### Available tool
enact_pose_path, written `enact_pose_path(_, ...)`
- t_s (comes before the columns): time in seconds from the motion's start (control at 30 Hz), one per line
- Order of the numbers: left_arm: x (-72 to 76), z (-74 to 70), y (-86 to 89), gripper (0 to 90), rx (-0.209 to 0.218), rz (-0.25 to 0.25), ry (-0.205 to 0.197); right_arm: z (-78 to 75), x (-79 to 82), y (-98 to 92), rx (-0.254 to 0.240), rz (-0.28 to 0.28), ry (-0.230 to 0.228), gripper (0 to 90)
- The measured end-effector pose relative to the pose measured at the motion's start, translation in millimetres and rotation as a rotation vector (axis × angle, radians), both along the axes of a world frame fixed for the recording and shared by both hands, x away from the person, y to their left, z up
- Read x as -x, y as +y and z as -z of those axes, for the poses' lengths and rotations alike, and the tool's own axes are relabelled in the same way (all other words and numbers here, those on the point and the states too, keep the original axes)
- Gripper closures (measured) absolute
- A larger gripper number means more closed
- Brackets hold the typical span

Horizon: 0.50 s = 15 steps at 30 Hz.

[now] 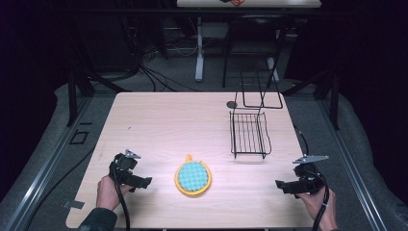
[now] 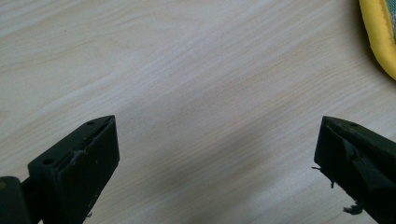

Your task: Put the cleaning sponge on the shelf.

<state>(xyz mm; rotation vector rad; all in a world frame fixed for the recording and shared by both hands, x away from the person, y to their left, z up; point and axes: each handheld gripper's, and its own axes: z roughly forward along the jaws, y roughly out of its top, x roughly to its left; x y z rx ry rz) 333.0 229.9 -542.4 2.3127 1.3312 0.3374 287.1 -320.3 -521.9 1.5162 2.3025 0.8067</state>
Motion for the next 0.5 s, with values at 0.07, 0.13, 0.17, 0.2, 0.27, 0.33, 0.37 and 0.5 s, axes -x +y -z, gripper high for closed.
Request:
enact_pose_path(0.07, -0.1, -0.2, -0.4, 0.2, -0.003, 0.006, -0.003, -0.3, 0.0, 0.5, -0.001, -0.003, -0.002, 11.3)
enact_pose_path(0.13, 0.1, -0.2, -0.8, 0.2, -0.002, 0.007, -0.003, -0.6, 0.3, 1.9, 0.001, -0.005, 0.001, 11.3)
enact_pose_path(0.17, 0.0, -0.3, -0.8, 0.2, -0.002, 0.009, -0.002, -0.6, 0.3, 2.6, -0.001, -0.009, 0.002, 11.3)
enact_pose_path(0.2, -0.1, -0.4, -0.8, 0.2, -0.003, 0.01, -0.002, -0.6, 0.2, 2.7, 0.005, -0.016, 0.002, 11.3)
enact_pose_path(0.27, -0.2, -0.4, -1.0, 0.2, -0.002, 0.011, -0.002, -0.9, -0.1, 4.8, 0.003, -0.022, 0.002, 11.2)
enact_pose_path(0.33, -0.2, -0.3, -1.3, 0.2, -0.001, 0.011, 0.001, -1.1, -0.6, 6.8, 0.006, -0.033, 0.003, 11.0)
enact_pose_path(0.37, -0.3, -0.3, -1.5, 0.2, 0.0, 0.012, 0.003, -1.5, -0.7, 8.3, 0.004, -0.035, 0.005, 10.9)
enact_pose_path(0.5, -0.7, 0.1, -2.1, 0.3, 0.002, 0.011, 0.002, -3.2, -1.5, 15.7, 0.002, -0.059, 0.014, 10.1)
